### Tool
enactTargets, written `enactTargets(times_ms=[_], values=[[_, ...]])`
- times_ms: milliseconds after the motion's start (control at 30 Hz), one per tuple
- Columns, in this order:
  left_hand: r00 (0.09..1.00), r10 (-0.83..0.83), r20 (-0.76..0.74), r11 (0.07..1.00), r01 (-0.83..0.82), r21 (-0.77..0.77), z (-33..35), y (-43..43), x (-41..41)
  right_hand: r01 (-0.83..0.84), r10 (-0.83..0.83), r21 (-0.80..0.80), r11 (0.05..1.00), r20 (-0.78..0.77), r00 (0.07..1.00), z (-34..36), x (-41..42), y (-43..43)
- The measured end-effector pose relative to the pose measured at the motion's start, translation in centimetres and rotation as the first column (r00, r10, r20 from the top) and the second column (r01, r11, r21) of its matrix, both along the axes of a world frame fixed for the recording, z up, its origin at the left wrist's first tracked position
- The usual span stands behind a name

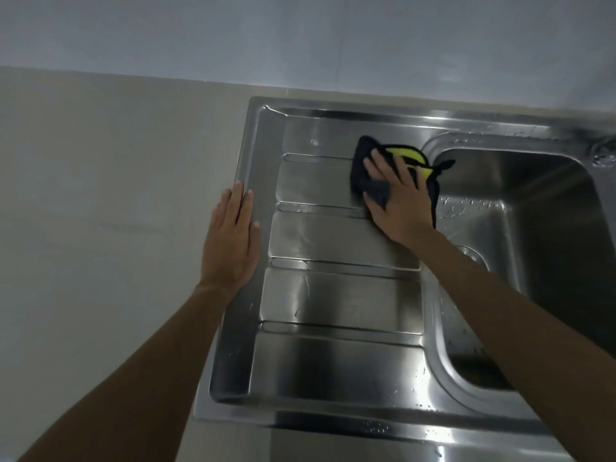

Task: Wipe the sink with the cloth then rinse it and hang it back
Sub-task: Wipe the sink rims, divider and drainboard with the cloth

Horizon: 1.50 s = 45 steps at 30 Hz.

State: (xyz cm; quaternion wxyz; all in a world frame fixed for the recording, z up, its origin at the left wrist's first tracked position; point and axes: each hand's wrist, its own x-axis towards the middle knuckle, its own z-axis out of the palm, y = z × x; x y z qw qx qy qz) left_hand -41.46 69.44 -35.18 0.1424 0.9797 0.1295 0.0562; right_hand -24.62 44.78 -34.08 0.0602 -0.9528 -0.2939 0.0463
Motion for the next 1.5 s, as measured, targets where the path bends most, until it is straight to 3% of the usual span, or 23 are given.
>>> enactTargets(times_ms=[67, 133, 267, 400, 467, 533, 633, 733, 833, 933, 1100, 1200, 1267, 1367, 1500], values=[[1.0, 0.001, -0.002, 1.0, -0.001, 0.003, 0.0, -0.1, 0.0, 0.245, -0.245, -0.011, 0.969, -0.051, 0.968, 0.0, 1.1, 2.3], [1.0, -0.001, 0.004, 1.0, 0.001, 0.004, 0.1, -0.1, 0.0, 0.316, -0.317, -0.037, 0.948, -0.067, 0.946, 0.0, 0.3, 4.2], [1.0, -0.006, 0.003, 1.0, 0.006, 0.012, 0.2, -0.1, 0.0, -0.06, 0.06, -0.008, 0.998, -0.045, 0.997, 0.0, -5.7, 4.4], [1.0, -0.014, 0.017, 1.0, 0.014, -0.004, 0.1, 0.0, 0.0, -0.475, 0.474, -0.031, 0.879, -0.036, 0.88, 0.0, -12.2, -1.1], [1.0, -0.009, 0.015, 1.0, 0.009, -0.012, 0.0, 0.0, 0.0, -0.589, 0.587, -0.071, 0.805, -0.044, 0.808, 0.0, -13.5, -4.5], [1.0, -0.008, 0.021, 1.0, 0.008, -0.005, -0.1, 0.0, 0.0, -0.601, 0.599, -0.057, 0.797, -0.053, 0.799, 0.0, -12.7, -6.8], [1.0, -0.006, 0.026, 1.0, 0.006, 0.003, -0.1, 0.0, 0.1, -0.449, 0.451, 0.042, 0.893, -0.053, 0.891, 0.1, -10.3, -6.7], [1.0, -0.007, 0.021, 1.0, 0.007, 0.003, -0.1, 0.0, 0.1, -0.207, 0.208, 0.023, 0.978, -0.012, 0.978, -0.3, -7.0, -4.7], [1.0, -0.002, 0.026, 1.0, 0.002, 0.0, -0.1, 0.0, 0.1, 0.081, -0.079, 0.058, 0.995, -0.029, 0.996, -0.5, -2.6, -2.6], [1.0, -0.001, 0.03, 1.0, 0.001, -0.001, -0.1, 0.0, 0.1, 0.393, -0.377, 0.113, 0.912, -0.143, 0.915, -0.3, 1.8, -1.2], [1.0, 0.006, 0.03, 1.0, -0.006, 0.0, -0.1, -0.1, 0.1, 0.764, -0.676, 0.173, 0.622, -0.373, 0.635, 0.5, 7.0, -0.8], [1.0, 0.01, 0.027, 1.0, -0.01, -0.003, -0.1, -0.1, 0.1, 0.868, -0.776, 0.164, 0.469, -0.393, 0.494, 1.1, 9.0, -2.0], [1.0, 0.013, 0.023, 1.0, -0.013, -0.008, 0.0, -0.1, 0.1, 0.89, -0.817, 0.134, 0.436, -0.356, 0.454, 1.4, 9.6, -2.7], [1.0, 0.013, 0.02, 1.0, -0.013, 0.0, 0.0, -0.2, 0.2, 0.846, -0.794, 0.08, 0.528, -0.308, 0.524, 1.4, 8.9, -2.0], [1.0, 0.006, 0.02, 1.0, -0.007, 0.011, -0.1, -0.2, 0.2, 0.63, -0.622, 0.0, 0.777, -0.151, 0.768, 0.5, 6.4, 0.3]])
